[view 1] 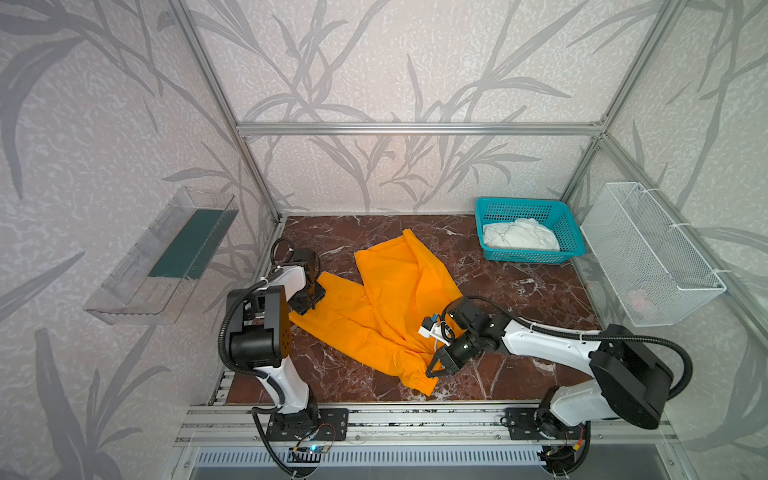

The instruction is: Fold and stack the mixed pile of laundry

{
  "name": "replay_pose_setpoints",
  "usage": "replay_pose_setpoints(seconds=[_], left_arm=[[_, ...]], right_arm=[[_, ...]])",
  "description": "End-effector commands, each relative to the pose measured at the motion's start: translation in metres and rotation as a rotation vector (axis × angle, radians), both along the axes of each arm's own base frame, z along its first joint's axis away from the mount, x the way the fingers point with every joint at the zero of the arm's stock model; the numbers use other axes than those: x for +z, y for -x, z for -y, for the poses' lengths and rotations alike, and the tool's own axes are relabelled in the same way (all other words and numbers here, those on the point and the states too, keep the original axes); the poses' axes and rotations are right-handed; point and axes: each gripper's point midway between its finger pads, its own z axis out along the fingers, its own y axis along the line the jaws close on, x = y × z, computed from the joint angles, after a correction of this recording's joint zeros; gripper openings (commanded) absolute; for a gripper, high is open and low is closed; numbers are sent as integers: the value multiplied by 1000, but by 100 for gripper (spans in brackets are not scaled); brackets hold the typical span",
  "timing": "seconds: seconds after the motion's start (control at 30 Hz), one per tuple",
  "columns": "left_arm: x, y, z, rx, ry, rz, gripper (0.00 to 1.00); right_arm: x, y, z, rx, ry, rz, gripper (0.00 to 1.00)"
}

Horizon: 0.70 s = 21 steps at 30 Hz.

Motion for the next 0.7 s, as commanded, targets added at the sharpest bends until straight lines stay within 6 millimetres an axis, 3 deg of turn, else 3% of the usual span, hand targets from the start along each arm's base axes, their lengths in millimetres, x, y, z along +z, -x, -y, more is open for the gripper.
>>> replay_pose_setpoints(seconds=[0.0,0.17,0.33,0.67], left_arm=[[4,-15,-3,25,7,32,50],[-4,-12,-12,39,-28,-24,49],[-12,-5,-15,40,-40,-65,42],[6,3,-24,36,-99,-59,14]], right_arm=[[-1,2,4,3,5,10,0],[-1,1,4,3,8,11,0],[0,1,4,0,7,16,0],[-2,0,4,-3,9,18,0]])
